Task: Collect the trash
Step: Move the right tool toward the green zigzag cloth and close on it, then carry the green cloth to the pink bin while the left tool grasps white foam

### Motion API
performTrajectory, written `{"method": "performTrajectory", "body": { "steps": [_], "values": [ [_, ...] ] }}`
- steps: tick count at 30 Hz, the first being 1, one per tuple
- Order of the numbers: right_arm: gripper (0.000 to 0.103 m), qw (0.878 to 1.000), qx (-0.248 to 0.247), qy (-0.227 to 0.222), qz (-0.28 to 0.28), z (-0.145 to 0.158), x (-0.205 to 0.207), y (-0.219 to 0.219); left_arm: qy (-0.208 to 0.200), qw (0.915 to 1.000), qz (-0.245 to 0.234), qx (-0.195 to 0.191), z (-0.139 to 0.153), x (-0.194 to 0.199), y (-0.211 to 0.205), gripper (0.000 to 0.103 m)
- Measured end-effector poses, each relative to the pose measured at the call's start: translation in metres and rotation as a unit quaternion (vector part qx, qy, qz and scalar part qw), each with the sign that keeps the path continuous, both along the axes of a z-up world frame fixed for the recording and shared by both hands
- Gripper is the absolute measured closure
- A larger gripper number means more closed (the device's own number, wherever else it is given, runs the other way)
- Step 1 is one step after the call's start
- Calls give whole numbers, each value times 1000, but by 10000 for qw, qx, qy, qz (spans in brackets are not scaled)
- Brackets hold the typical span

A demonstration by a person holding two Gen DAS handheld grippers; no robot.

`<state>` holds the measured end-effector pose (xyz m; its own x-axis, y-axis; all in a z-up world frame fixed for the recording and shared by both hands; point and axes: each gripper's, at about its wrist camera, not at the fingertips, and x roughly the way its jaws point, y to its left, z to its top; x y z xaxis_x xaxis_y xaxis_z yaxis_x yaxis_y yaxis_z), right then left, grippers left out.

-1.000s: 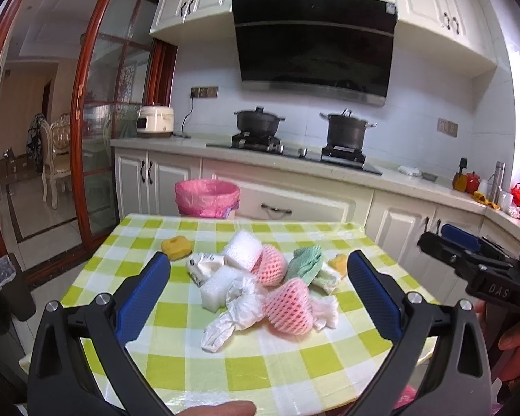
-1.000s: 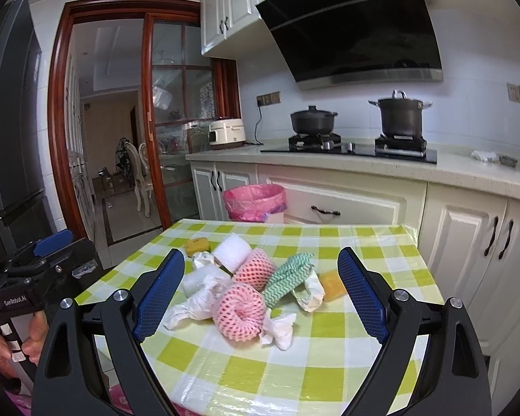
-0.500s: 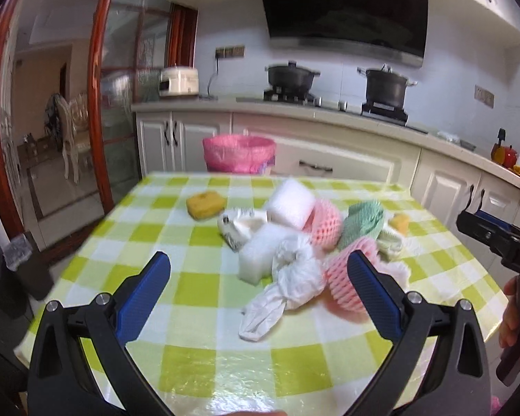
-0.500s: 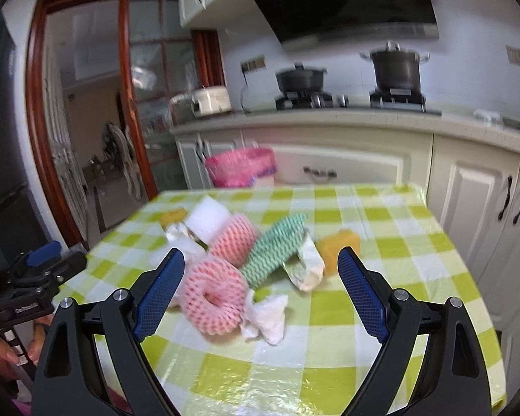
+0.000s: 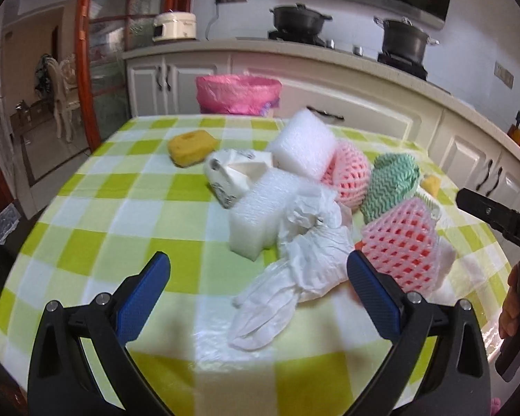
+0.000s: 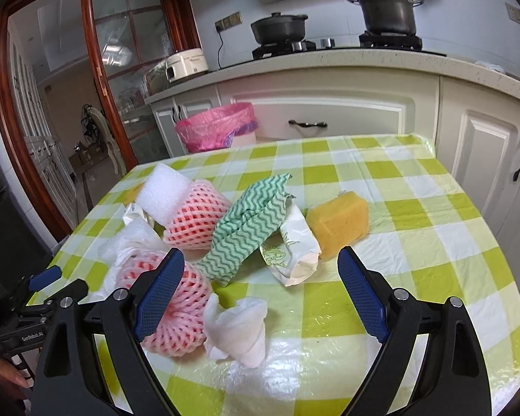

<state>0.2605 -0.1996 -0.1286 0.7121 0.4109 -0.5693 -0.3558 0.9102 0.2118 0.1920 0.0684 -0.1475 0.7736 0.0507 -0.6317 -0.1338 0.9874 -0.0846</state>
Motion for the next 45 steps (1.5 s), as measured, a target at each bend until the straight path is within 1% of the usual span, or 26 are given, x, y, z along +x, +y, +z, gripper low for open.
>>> {"method": "performTrajectory", "body": {
  "steps": [2, 4, 5, 8, 11, 15, 18, 20, 21, 22, 23, 25, 26, 27, 28, 30, 34, 37, 40, 43, 45],
  "values": [
    [18, 10000, 23, 51, 38, -2, 6, 2, 131, 9999, -75, 43, -3, 10, -6, 5],
    [18, 9999, 61, 79, 65, -3, 12, 4, 213, 9995, -201, 90, -7, 20, -12, 9],
    [18, 9999, 76, 89, 82, -3, 15, 5, 228, 9994, -215, 116, -8, 23, -14, 9],
    [18, 9999, 66, 92, 103, -1, 25, 8, 219, 9994, -241, 133, -9, 29, -17, 9],
    [19, 9999, 92, 112, 91, 3, 40, 10, 104, 9997, -220, 33, -1, 33, -14, 10],
    [23, 9997, 56, 159, 159, 6, 62, 22, 4, 9999, -117, -45, 8, 41, -6, 10],
    [26, 9993, 12, 260, 274, 1, 77, 34, 29, 10000, -35, -48, 9, 45, 2, 10],
    [31, 9987, -42, 360, 352, -4, 85, 42, 51, 10000, 7, -44, 9, 48, 8, 10],
    [36, 9982, -79, 418, 412, -7, 88, 46, 63, 10000, 30, -54, 9, 50, 11, 10],
    [45, 9979, -119, 446, 463, -10, 89, 50, 65, 9999, 51, -71, 9, 51, 15, 10],
    [49, 9974, -174, 473, 508, -13, 90, 53, 62, 9999, 67, -86, 8, 51, 18, 10],
    [66, 9970, -223, 484, 558, -17, 89, 57, 82, 9998, 89, -125, 7, 55, 25, 11],
    [72, 9972, -171, 450, 567, -17, 88, 56, 106, 9998, 71, -143, 6, 57, 27, 12],
    [78, 9974, -118, 405, 581, -16, 86, 55, 125, 9998, 55, -149, 5, 59, 29, 16],
    [80, 9976, -92, 355, 581, -14, 85, 55, 144, 9998, 30, -159, 4, 61, 32, 20],
    [82, 9982, -37, 241, 555, -10, 83, 51, 162, 9997, -6, -190, 3, 64, 35, 24],
    [82, 9986, 1, 204, 496, -6, 84, 48, 218, 9993, -91, -276, 0, 67, 43, 35],
    [82, 9986, 12, 226, 484, -6, 85, 48, 290, 9991, -166, -261, -4, 64, 46, 36],
    [82, 9984, -11, 203, 531, -5, 85, 49, 292, 9986, -247, -357, -6, 64, 47, 37],
    [82, 9984, -12, 156, 548, -2, 82, 52, 300, 9977, -382, -477, -6, 68, 40, 37],
    [82, 9985, -22, 121, 532, 0, 80, 51, 303, 9971, -526, -469, -6, 70, 31, 37]
  ]
}}
